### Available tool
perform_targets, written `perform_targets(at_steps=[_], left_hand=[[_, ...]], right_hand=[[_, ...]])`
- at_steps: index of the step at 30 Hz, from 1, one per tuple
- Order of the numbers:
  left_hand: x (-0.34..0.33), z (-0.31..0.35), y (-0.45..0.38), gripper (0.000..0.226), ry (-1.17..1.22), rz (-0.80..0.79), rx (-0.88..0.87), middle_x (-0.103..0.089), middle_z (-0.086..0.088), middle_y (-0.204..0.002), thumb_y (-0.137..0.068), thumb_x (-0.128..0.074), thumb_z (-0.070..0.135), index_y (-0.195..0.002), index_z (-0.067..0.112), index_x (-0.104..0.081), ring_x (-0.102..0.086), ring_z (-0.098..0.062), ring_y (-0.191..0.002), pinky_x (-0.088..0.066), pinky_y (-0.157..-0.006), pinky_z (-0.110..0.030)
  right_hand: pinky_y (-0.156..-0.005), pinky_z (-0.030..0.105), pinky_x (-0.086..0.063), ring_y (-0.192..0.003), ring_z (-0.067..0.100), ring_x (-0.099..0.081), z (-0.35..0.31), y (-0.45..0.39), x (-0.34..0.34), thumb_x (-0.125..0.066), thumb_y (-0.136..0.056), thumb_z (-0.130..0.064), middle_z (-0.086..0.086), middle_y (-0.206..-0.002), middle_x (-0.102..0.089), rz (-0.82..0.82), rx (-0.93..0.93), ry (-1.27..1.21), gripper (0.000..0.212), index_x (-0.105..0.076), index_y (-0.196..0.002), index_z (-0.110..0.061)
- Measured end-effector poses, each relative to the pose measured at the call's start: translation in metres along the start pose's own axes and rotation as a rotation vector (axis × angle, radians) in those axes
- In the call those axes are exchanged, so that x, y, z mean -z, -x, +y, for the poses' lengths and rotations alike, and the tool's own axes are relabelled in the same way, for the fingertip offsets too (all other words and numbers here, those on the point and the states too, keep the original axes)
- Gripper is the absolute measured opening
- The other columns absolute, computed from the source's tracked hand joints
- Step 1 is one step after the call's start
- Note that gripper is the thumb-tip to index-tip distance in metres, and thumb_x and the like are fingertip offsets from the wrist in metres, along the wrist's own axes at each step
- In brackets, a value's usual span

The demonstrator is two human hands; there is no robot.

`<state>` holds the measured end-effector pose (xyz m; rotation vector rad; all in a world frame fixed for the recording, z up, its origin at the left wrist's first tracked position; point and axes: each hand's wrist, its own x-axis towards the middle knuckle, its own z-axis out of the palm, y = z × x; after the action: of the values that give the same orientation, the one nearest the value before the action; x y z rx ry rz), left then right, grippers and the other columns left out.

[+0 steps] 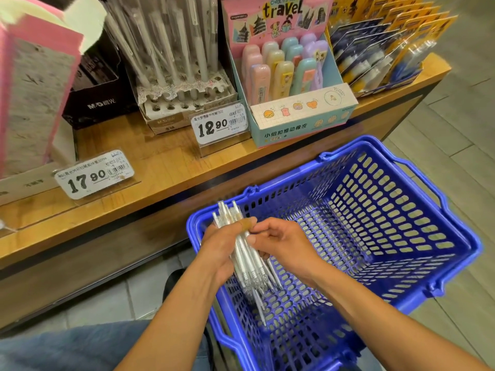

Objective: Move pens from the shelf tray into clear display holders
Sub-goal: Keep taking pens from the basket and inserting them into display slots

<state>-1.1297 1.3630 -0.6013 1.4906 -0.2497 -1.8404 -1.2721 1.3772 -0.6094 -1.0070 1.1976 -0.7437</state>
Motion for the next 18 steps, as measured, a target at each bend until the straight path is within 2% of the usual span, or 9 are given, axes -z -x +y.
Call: perform_targets(at_steps=[2, 3, 5, 7, 9, 13, 16, 17, 18], left_hand=[[0.002, 0.001, -0.003, 0.04, -0.015, 0.017, -0.033, -0.068, -0.036, -0.093, -0.077, -0.076, 0.003, -0.112, -0.009, -0.061, -0.072, -0.04, -0.075, -0.06, -0.065, -0.052], [0.003, 0.0, -0.005, 0.03, -0.026, 0.024, -0.051, -0.068, -0.032, -0.081, -0.078, -0.073, 0.001, -0.104, -0.009, -0.063, -0.07, -0.037, -0.065, -0.059, -0.059, -0.047], [0.005, -0.001, -0.007, 0.028, -0.052, 0.055, -0.08, -0.065, -0.022, -0.072, -0.077, -0.072, -0.001, -0.102, -0.007, -0.063, -0.067, -0.03, -0.06, -0.059, -0.058, -0.041], [0.007, -0.003, -0.01, 0.032, -0.079, 0.083, -0.087, -0.064, -0.016, -0.075, -0.075, -0.075, 0.001, -0.104, -0.002, -0.061, -0.066, -0.022, -0.06, -0.057, -0.057, -0.035], [0.009, -0.003, -0.013, 0.03, -0.095, 0.097, -0.082, -0.063, -0.012, -0.075, -0.075, -0.076, 0.003, -0.101, 0.003, -0.062, -0.065, -0.018, -0.06, -0.054, -0.055, -0.031], [0.014, -0.003, -0.016, 0.02, -0.089, 0.071, -0.066, -0.064, -0.009, -0.07, -0.078, -0.073, 0.002, -0.095, 0.004, -0.063, -0.065, -0.016, -0.058, -0.052, -0.056, -0.028], [0.015, -0.002, -0.016, 0.015, -0.054, 0.051, -0.048, -0.065, -0.008, -0.064, -0.08, -0.07, -0.001, -0.092, 0.003, -0.064, -0.064, -0.015, -0.053, -0.052, -0.05, -0.026], [0.015, -0.001, -0.016, 0.012, -0.05, 0.045, -0.042, -0.064, -0.008, -0.063, -0.081, -0.069, -0.001, -0.09, 0.003, -0.064, -0.064, -0.015, -0.053, -0.052, -0.048, -0.025], [0.015, -0.001, -0.016, 0.01, -0.051, 0.04, -0.037, -0.064, -0.009, -0.064, -0.081, -0.069, -0.002, -0.089, 0.003, -0.064, -0.064, -0.015, -0.053, -0.052, -0.048, -0.024]], right_hand=[[-0.059, 0.024, -0.049, -0.06, 0.013, -0.058, 0.006, -0.007, 0.009, -0.074, -0.082, -0.012, 0.005, -0.073, -0.066, -0.101, -0.02, -0.091, 0.013, -0.073, -0.095, -0.014], [-0.059, 0.024, -0.048, -0.06, 0.012, -0.059, 0.011, -0.012, 0.015, -0.073, -0.081, -0.016, 0.003, -0.074, -0.068, -0.16, -0.04, -0.15, 0.014, -0.075, -0.095, -0.017], [-0.057, 0.023, -0.049, -0.06, 0.012, -0.06, 0.028, -0.031, 0.027, -0.071, -0.084, -0.016, 0.004, -0.079, -0.07, -0.175, -0.075, -0.163, 0.01, -0.077, -0.091, -0.019], [-0.057, 0.026, -0.052, -0.061, 0.013, -0.062, 0.056, -0.056, 0.038, -0.069, -0.088, -0.011, 0.008, -0.082, -0.069, -0.029, -0.145, 0.015, 0.006, -0.073, -0.089, -0.016], [-0.061, 0.031, -0.053, -0.065, 0.017, -0.06, 0.09, -0.078, 0.042, -0.066, -0.091, -0.013, 0.009, -0.083, -0.066, 0.084, -0.252, 0.352, 0.003, -0.064, -0.088, -0.013], [-0.068, 0.038, -0.052, -0.072, 0.025, -0.051, 0.154, -0.092, 0.035, -0.058, -0.095, -0.017, 0.008, -0.085, -0.057, -0.041, -0.457, 0.995, 0.007, -0.053, -0.093, -0.013], [-0.064, 0.036, -0.043, -0.074, 0.026, -0.049, 0.18, -0.092, 0.029, -0.052, -0.097, -0.014, 0.016, -0.104, -0.061, -0.077, -0.503, 1.098, 0.034, -0.046, -0.128, -0.003], [-0.063, 0.035, -0.04, -0.069, 0.024, -0.047, 0.182, -0.093, 0.027, -0.051, -0.096, -0.011, 0.013, -0.095, -0.058, -0.08, -0.484, 1.095, 0.029, -0.047, -0.123, -0.002], [-0.063, 0.036, -0.039, -0.063, 0.02, -0.042, 0.181, -0.093, 0.027, -0.05, -0.095, -0.008, 0.009, -0.083, -0.052, -0.105, -0.47, 1.11, 0.012, -0.05, -0.107, -0.005]])
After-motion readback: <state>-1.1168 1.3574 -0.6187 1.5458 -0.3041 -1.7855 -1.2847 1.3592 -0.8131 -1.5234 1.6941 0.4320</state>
